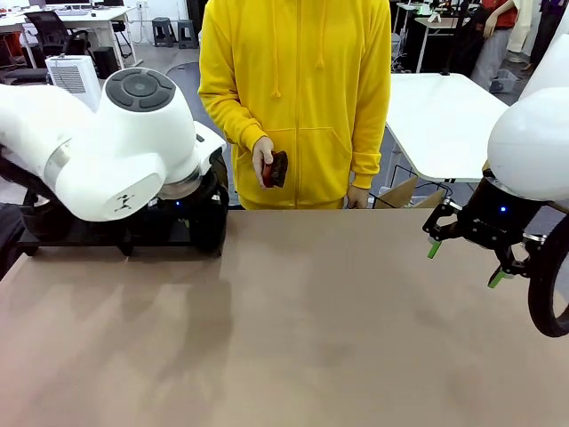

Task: Organize the shoes by placing them on the stand.
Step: Place the Shoe from the middle of the table onto the Shoes Stand.

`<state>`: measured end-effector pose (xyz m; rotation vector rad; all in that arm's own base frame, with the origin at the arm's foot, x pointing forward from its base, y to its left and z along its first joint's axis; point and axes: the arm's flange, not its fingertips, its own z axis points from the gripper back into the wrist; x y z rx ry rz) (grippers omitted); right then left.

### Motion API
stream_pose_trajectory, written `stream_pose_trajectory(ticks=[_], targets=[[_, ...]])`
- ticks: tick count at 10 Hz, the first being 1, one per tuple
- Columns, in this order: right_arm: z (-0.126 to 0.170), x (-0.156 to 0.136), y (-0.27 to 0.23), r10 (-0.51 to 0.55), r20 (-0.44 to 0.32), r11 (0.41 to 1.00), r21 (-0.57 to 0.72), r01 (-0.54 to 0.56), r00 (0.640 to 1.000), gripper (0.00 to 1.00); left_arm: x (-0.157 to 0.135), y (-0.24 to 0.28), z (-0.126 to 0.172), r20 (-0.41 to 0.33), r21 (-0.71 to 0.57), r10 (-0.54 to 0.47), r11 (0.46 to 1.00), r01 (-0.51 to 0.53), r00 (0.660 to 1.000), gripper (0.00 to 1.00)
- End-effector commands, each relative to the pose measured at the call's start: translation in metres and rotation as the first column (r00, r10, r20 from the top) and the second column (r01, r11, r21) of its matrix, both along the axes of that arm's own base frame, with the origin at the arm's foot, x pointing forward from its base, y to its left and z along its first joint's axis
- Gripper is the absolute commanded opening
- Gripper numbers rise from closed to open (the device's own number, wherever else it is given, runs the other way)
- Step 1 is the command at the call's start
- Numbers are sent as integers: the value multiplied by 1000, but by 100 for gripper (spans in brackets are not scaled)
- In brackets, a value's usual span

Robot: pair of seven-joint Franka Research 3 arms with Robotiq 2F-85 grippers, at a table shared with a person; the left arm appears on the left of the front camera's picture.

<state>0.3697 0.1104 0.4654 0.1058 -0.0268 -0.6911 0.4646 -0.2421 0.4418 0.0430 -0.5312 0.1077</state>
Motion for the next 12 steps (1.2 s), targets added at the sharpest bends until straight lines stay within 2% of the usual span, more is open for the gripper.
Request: stream_pose_trajectory(ticks=[1, 3, 5, 11, 12], targets=[[-1, -1, 0, 8, 8, 1000, -3, -8, 1000, 100, 29, -11, -5, 67, 46, 52, 997, -55, 996, 0], [-1, -1, 0, 8, 8, 1000, -3, -8, 1000, 100, 46, -3, -2, 80, 30, 78, 996, -81, 994, 0], [-1, -1, 0, 8, 8, 1000, -3, -8, 1000, 100, 66, -3, -17, 77, 48, 115, 992, -119, 990, 0], [-1, -1, 0, 8, 8, 1000, -3, -8, 1000, 100, 73, -2, -25, 104, 91, 136, 985, -145, 985, 0], [-1, -1, 0, 8, 8, 1000, -3, -8, 1000, 100, 72, -1, -26, 100, 98, 136, 984, -146, 986, 4]])
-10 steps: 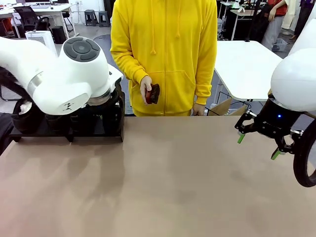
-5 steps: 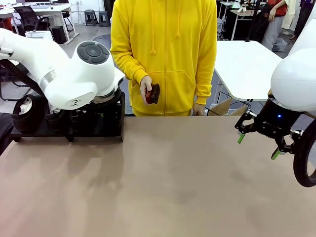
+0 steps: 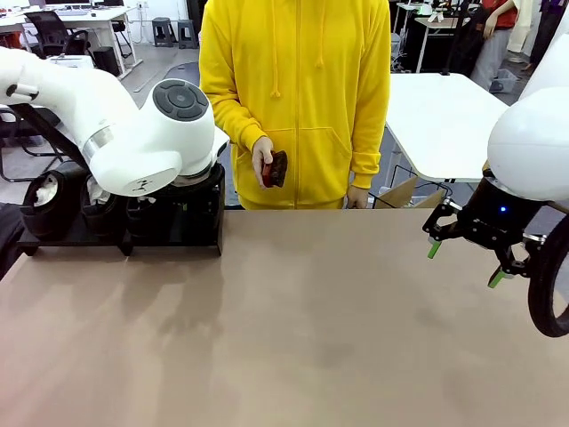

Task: Organize the shoes by placing them on the stand.
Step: Place the Shoe from the middle of the table onto the Shoes Stand.

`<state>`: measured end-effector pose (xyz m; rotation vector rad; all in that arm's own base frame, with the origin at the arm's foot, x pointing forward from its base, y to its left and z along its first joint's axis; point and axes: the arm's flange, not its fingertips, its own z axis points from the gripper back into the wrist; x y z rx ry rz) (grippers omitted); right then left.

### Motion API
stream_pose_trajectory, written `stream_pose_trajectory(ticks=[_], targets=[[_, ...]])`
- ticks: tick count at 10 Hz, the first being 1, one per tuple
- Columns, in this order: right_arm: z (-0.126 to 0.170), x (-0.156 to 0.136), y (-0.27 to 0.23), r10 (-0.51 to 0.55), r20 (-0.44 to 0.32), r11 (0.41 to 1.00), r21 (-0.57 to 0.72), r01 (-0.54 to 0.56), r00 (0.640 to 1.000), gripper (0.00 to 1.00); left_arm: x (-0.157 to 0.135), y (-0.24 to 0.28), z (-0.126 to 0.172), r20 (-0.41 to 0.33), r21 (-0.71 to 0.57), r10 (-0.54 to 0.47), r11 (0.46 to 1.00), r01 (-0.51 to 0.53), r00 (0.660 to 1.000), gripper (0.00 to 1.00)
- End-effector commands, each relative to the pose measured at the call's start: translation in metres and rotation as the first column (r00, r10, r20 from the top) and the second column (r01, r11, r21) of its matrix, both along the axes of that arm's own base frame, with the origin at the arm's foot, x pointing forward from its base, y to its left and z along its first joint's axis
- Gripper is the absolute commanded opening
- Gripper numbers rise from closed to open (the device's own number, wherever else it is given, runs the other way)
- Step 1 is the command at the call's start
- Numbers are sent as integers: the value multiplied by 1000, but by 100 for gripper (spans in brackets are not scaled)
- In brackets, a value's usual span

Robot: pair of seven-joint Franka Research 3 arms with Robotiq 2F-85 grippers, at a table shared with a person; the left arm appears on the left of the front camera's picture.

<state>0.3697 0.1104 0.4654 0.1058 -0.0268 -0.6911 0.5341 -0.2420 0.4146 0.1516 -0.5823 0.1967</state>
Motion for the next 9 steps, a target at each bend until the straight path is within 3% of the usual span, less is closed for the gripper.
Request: stream_pose_trajectory(ticks=[1, 3, 4, 6, 9], targets=[[-1, -1, 0, 8, 8, 1000, -3, -8, 1000, 100, 2, 1, 1, 47, 35, 38, 999, -40, 998, 23], [-1, -1, 0, 8, 8, 1000, -3, -8, 1000, 100, 5, 5, -3, 56, 47, 53, 997, -56, 997, 62], [-1, -1, 0, 8, 8, 1000, -3, -8, 1000, 100, 8, 6, -3, 68, 40, 58, 997, -60, 996, 76], [-1, -1, 0, 8, 8, 1000, -3, -8, 1000, 100, -1, 5, 9, 90, 25, 51, 998, -54, 995, 76], [-1, -1, 0, 8, 8, 1000, -3, -8, 1000, 100, -38, 21, 41, 56, -19, 100, 995, -99, 993, 76]])
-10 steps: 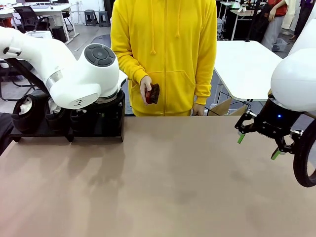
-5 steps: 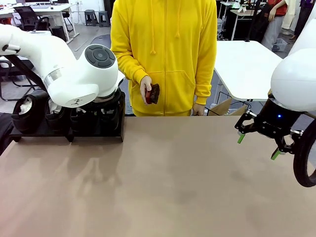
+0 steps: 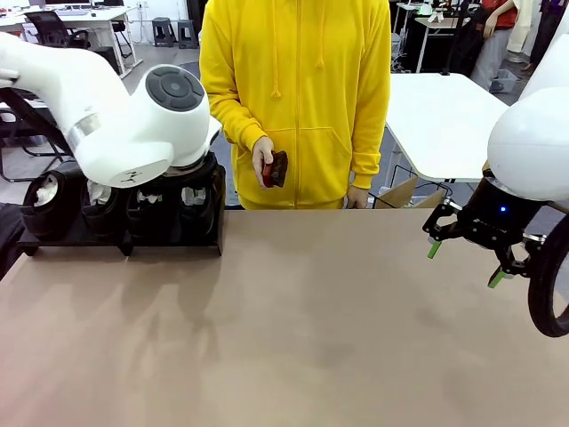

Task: Organize the shoes by placing them on the stand.
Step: Place the Shoe from the middle of the table onto the Shoes Stand.

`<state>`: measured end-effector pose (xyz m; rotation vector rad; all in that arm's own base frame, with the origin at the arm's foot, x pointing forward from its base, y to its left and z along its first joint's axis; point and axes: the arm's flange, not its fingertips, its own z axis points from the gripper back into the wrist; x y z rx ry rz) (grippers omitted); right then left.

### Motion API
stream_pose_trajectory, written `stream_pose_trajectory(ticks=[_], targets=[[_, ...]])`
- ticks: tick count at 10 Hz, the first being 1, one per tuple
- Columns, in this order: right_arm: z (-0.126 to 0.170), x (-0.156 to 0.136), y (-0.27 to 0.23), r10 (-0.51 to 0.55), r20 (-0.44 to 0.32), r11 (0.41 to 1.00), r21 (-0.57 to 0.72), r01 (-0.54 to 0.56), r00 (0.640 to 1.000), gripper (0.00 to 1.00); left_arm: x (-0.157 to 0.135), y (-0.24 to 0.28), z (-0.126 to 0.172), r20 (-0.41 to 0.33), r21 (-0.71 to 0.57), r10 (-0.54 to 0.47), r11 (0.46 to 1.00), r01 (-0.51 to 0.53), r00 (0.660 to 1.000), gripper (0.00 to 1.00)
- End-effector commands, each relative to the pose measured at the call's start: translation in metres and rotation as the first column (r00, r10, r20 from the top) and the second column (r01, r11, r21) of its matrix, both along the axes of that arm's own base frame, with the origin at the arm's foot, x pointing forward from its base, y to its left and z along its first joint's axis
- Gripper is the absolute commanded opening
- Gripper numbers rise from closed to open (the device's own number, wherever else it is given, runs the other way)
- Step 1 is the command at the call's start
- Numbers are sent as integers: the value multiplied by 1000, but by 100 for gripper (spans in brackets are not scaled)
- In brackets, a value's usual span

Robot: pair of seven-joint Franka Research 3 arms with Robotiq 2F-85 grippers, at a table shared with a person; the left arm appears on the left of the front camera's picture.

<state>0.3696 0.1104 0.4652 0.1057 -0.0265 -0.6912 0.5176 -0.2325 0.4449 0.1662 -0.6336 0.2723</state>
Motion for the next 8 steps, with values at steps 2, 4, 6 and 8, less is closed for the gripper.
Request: stream_pose_trajectory(ticks=[2, 4, 6, 8], targets=[[-1, -1, 0, 8, 8, 1000, -3, -8, 1000, 100, 0, 0, 0, 0, 0, 0, 1000, 0, 1000, 76], [-1, -1, 0, 8, 8, 1000, -3, -8, 1000, 100, 0, 0, 0, 0, 0, 0, 1000, 0, 1000, 76], [-1, -1, 0, 8, 8, 1000, -3, -8, 1000, 100, 0, 0, 0, 0, 0, 0, 1000, 0, 1000, 76], [-1, -1, 0, 8, 8, 1000, -3, -8, 1000, 100, 0, 0, 0, 0, 0, 0, 1000, 0, 1000, 76]])
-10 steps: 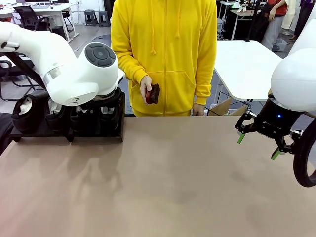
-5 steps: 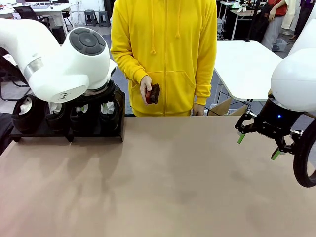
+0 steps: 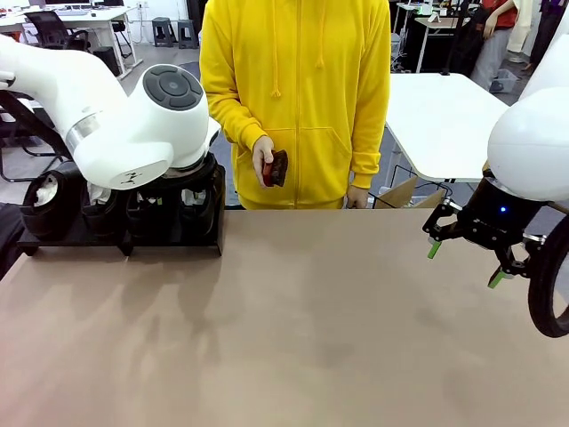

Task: Organize the shoes by placing them on the stand.
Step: Place the Shoe from the middle of the table onto the Shoes Stand.

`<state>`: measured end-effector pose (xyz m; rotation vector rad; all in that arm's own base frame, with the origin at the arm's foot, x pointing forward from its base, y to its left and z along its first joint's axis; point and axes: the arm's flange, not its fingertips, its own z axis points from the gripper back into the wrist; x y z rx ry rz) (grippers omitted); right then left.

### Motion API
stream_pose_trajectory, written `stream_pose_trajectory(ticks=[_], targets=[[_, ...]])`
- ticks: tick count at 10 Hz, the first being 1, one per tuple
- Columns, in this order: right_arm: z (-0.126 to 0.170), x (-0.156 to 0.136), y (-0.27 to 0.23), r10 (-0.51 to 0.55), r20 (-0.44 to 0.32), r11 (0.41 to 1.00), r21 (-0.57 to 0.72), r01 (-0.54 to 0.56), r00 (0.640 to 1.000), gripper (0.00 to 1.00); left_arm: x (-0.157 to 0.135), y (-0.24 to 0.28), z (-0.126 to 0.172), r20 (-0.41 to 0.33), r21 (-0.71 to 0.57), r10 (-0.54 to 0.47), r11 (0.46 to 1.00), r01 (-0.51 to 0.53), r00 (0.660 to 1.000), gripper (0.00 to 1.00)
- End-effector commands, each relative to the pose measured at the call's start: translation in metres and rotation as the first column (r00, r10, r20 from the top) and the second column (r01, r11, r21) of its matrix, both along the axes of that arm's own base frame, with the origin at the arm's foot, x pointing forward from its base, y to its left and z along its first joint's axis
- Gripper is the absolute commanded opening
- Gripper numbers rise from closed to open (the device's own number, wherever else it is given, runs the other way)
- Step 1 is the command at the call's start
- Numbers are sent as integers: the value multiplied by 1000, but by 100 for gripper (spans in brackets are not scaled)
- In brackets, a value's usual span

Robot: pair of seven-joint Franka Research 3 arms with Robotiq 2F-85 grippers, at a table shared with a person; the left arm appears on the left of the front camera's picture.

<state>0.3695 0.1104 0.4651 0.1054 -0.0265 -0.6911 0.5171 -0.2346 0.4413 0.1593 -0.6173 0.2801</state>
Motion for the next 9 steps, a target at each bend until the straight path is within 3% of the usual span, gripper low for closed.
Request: stream_pose_trajectory(ticks=[1, 9], targets=[[0, -1, 0, 8, 8, 1000, -3, -8, 1000, 100, 1, 2, 4, 14, 11, -6, 1000, 6, 1000, 76], [0, -1, 0, 8, 8, 1000, -3, -8, 1000, 100, 1, 2, 4, 14, 11, -6, 1000, 6, 1000, 76]])
